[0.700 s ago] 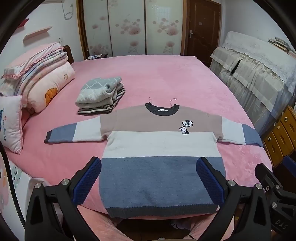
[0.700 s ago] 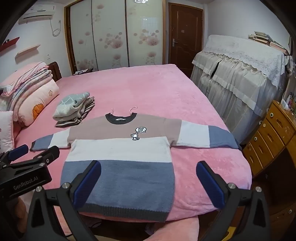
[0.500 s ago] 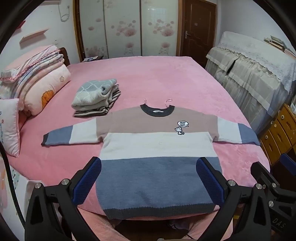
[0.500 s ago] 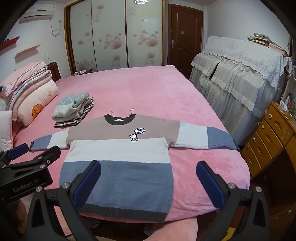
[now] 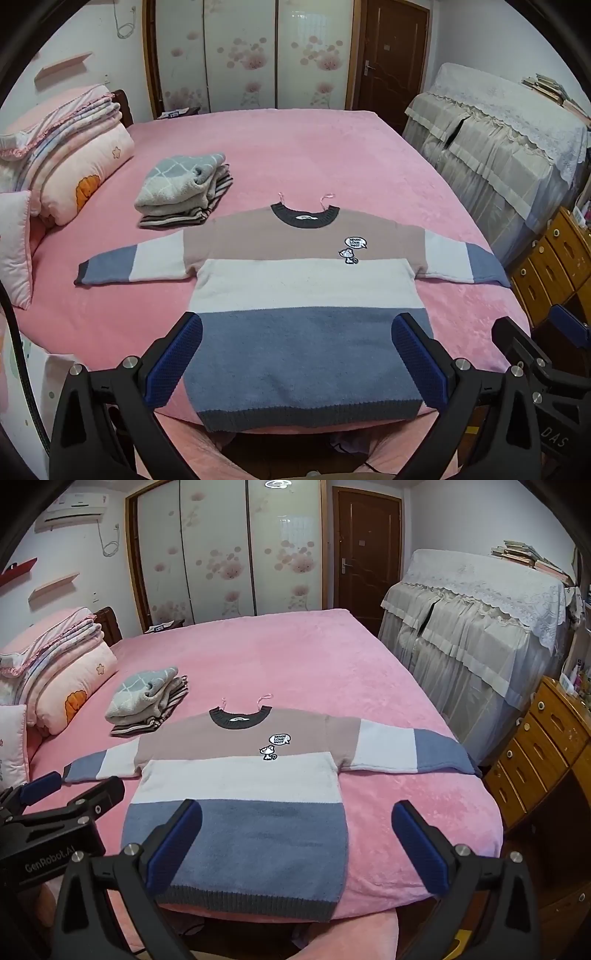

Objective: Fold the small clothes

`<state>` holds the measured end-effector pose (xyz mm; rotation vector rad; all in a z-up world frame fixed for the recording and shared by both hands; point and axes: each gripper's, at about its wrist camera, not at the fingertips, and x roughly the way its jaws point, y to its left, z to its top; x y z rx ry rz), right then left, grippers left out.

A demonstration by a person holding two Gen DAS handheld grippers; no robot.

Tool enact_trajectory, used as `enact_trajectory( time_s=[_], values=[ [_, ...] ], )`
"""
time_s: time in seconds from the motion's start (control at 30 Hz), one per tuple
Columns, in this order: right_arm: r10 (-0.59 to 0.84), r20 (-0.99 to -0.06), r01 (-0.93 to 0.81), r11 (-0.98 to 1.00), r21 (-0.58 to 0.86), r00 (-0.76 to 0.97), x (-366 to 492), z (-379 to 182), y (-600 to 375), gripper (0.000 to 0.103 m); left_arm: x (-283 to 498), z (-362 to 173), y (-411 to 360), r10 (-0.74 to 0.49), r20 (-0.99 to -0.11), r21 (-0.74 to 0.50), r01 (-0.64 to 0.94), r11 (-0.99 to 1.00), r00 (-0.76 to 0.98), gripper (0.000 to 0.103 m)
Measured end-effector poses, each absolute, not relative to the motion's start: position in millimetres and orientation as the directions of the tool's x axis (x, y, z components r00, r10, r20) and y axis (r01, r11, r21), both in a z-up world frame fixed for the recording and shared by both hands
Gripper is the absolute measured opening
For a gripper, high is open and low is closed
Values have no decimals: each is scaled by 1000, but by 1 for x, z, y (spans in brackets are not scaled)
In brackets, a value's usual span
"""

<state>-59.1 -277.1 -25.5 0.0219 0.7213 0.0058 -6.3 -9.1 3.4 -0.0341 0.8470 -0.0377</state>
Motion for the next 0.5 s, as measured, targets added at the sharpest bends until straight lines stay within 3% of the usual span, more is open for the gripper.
enact_trajectory(
  time_s=[0.5],
  values=[
    [43,-666,-8,998,56,745,-63,-27,-276,103,-14,2,-10,-40,-732,-35,21,999,680,102]
  ],
)
